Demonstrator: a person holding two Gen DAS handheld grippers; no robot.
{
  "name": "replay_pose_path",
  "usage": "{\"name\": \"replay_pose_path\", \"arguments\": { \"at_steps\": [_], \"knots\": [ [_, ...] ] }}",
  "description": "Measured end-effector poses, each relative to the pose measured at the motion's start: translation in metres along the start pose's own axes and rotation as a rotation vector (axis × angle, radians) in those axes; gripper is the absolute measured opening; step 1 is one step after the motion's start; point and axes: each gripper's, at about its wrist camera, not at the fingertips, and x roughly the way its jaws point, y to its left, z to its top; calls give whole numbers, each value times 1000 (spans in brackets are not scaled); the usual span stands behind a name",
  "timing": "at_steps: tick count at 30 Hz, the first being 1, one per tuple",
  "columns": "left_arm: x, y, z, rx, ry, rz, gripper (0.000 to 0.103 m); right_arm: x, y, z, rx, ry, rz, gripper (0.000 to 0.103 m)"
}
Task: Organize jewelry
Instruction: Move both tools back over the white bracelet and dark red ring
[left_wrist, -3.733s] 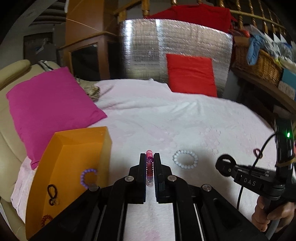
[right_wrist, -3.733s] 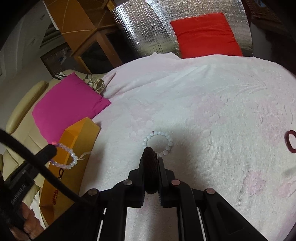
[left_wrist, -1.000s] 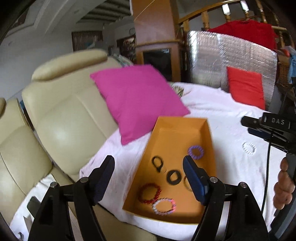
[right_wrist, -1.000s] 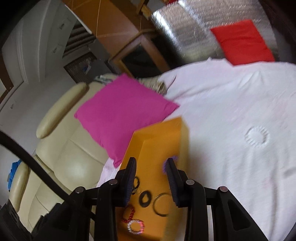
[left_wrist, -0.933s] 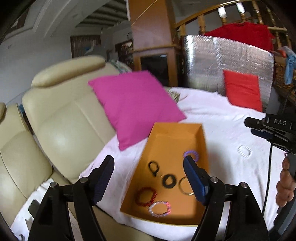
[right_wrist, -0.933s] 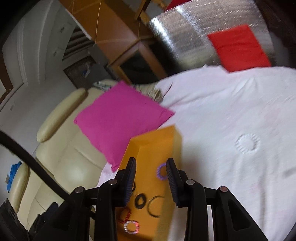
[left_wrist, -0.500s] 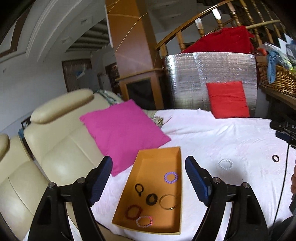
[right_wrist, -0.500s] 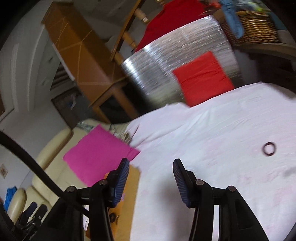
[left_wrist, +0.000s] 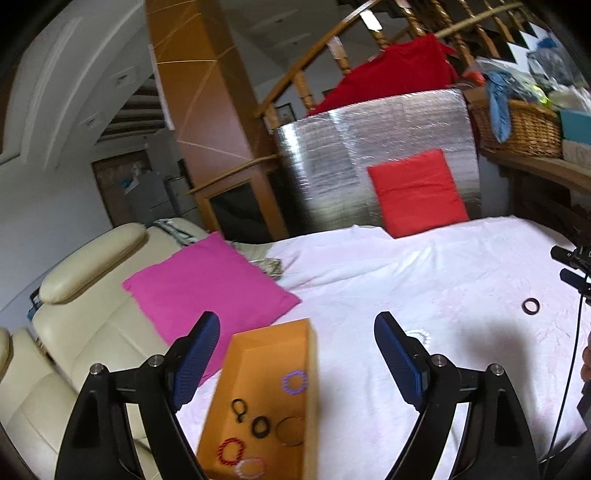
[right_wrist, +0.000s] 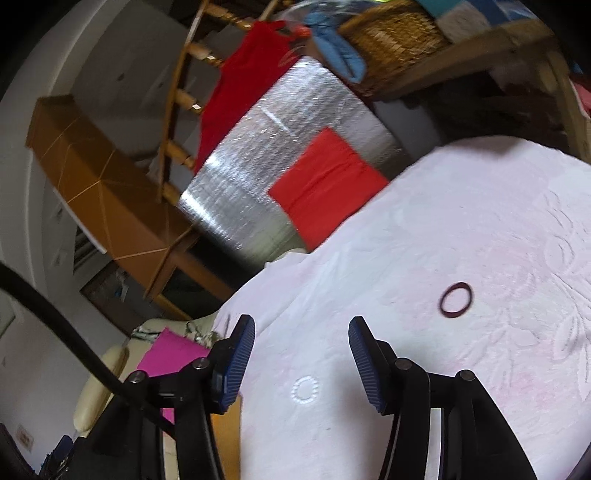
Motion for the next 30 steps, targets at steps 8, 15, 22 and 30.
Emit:
{"name": "replay_pose_path", "arguments": {
  "at_steps": [8,15,22,30],
  "knots": [
    [29,-65,15,69,13,-74,86,20,-63,18,98,22,-81,56],
    [54,-102,19,86,31,-126,86,35,-82,35,79,74,-158,56],
    [80,-119,17,77,54,-154,86,44,-84,39,18,105,-200,56],
    [110,-134,11,58,89,-187,86,49,-85,36,-13,118,-225,56]
  ]
}}
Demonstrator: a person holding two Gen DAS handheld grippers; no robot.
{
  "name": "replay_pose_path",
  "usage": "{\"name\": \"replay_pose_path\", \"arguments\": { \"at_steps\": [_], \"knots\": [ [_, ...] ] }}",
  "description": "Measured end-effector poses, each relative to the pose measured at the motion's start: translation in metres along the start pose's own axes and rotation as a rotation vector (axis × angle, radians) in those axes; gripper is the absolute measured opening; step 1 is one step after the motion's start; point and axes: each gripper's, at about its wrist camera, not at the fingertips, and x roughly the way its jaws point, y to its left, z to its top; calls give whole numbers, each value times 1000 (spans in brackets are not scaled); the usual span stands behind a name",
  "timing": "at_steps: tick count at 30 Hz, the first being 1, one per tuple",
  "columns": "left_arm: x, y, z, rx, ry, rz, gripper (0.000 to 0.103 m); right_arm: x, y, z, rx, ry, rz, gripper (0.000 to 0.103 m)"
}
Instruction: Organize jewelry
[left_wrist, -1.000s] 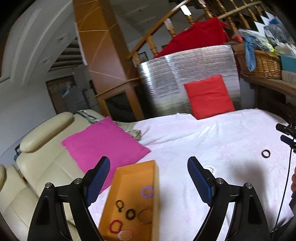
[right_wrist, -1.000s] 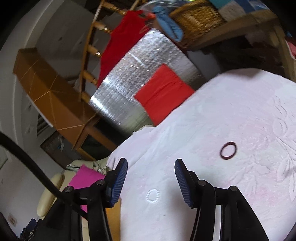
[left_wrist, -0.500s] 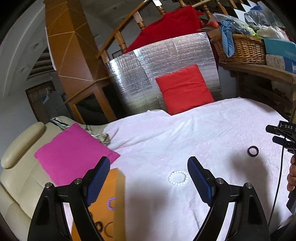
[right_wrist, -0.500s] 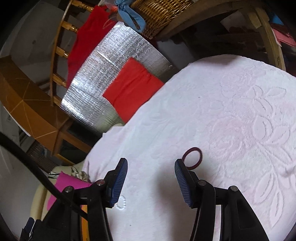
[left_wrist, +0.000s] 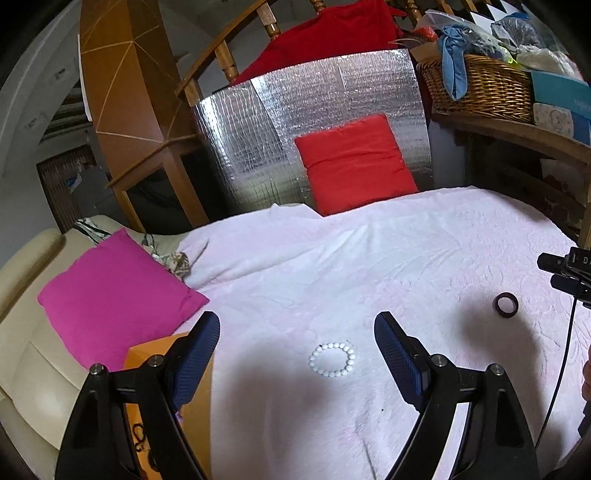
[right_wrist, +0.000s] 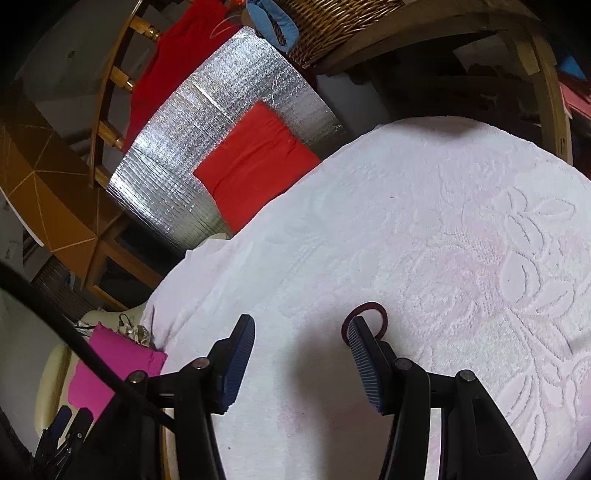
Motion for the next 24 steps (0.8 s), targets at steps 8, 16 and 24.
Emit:
{"name": "replay_pose_path", "arguments": {
  "at_steps": [8,16,24],
  "knots": [
    [37,-3,-11,-32,57,-21,86,15,2,1,-15,18,-33,56],
    [64,-1,-22,-49,106,-30,86,31,6,0,-35,31,-63,56],
    [116,12,-46,-61,258,-71,86,42,-8,5,-14,58,-102,56]
  ]
}}
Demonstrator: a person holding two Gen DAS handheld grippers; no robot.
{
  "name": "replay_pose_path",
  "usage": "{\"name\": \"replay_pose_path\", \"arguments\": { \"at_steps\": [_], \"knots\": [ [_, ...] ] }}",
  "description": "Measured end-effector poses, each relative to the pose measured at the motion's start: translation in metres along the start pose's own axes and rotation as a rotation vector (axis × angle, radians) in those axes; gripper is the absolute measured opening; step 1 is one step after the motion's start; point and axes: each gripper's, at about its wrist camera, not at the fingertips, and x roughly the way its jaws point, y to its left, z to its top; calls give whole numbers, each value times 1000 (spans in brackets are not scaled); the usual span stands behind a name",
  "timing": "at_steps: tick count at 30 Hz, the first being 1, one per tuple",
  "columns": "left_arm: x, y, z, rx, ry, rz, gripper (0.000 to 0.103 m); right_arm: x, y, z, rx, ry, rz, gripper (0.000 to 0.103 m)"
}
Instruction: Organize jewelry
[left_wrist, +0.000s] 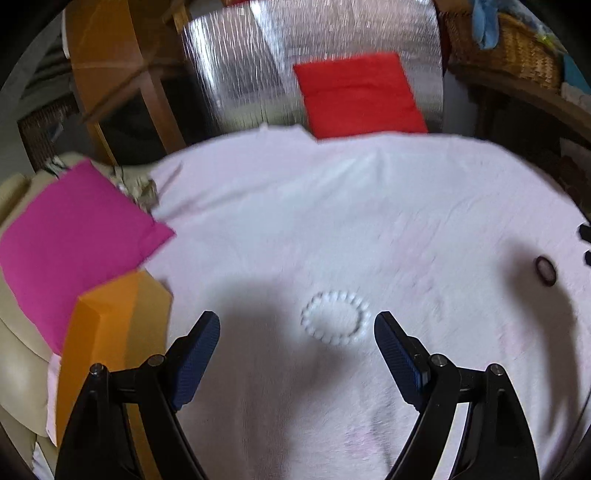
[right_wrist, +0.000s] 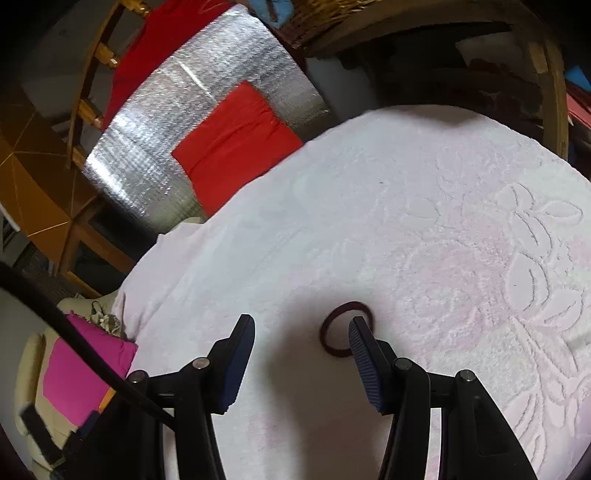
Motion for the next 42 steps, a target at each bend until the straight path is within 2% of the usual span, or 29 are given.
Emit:
{"name": "replay_pose_path", "arguments": {
  "at_steps": [4,8,15,23,33,39,42],
  "knots": [
    [26,13,-4,-7,74,-15,86,6,-18,7,40,4,-52,56],
    [38,23,-9,-17,120,-66,86,20,-28,10,55,41,-98,56],
    [60,41,-16,-42,195,-96,86,49,-14,2,-50,119,-167,57],
    [67,34,-16,-45,203,-171,86,68,-4,-7,-67,155,-194,60],
    [85,14,-4,-58,174,-126,86,79,6,-13,-120,109,-251,60],
    [100,10,-1,-69,165,-120,86,93,23,-19,-230,69,-344,51],
    [108,10,-2,-76,168,-140,85,96,31,-23,-282,45,-372,47]
  ]
}}
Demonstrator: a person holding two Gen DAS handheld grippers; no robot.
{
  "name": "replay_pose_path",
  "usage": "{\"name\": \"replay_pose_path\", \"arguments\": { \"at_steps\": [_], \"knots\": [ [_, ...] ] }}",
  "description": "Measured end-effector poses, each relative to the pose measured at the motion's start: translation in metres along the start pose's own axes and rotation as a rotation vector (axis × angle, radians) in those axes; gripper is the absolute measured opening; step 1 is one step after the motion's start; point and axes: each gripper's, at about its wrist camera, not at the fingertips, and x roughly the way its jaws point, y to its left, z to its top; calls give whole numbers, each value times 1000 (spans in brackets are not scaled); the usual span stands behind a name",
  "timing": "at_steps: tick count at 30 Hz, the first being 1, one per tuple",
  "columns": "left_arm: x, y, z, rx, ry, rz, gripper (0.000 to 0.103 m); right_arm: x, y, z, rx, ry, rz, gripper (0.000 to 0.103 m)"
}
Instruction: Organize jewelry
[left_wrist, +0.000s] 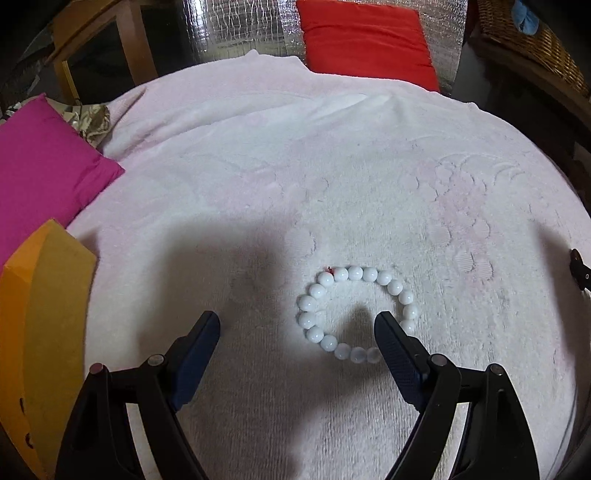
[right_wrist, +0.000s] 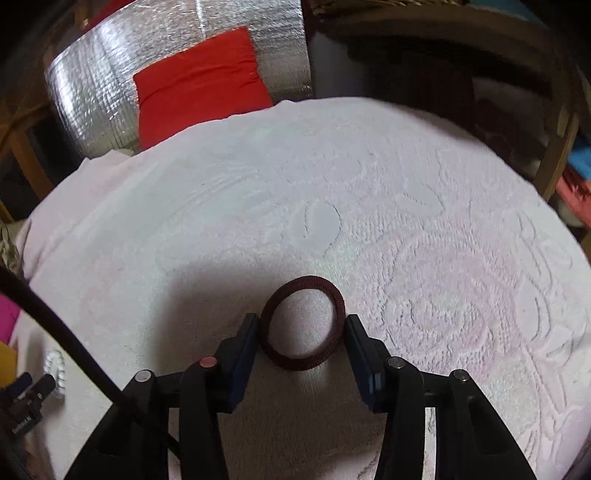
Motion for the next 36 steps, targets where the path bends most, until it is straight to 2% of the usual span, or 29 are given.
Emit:
{"name": "replay_pose_path", "arguments": {
  "at_steps": [1,2,3,4,6,10,13,18,26,36],
  "knots": [
    [1,0,0,0,-5,-1,84,0,2,0,-11,-6,-7,46],
    [1,0,0,6,-21,0,76,1,6,1,-18,-10,-10,43],
    [1,0,1,13,-29,-6,63,1,9,1,-30,-15,-9,39],
    [1,0,0,18,-35,-19,56,1,10,1,-42,-19,-12,37],
    [2,0,0,27,-39,-56,32,0,15,-2,-61,-24,-19,30],
    [2,-7,-1,54,-35,-76,10,-4,18,-2,-73,-20,-21,23],
    [0,-9,-2,40,-23,-133,9,-4,16,0,-42,-6,4,21],
    [-9,-19,-5,59,-16,-150,10,-5,13,-1,0,14,33,21],
    [-19,-38,-13,139,-22,-88,10,-5,15,-4,-16,21,35,21],
    [-31,-45,-21,171,-31,-47,10,-6,14,-2,-5,40,67,21]
  ]
}}
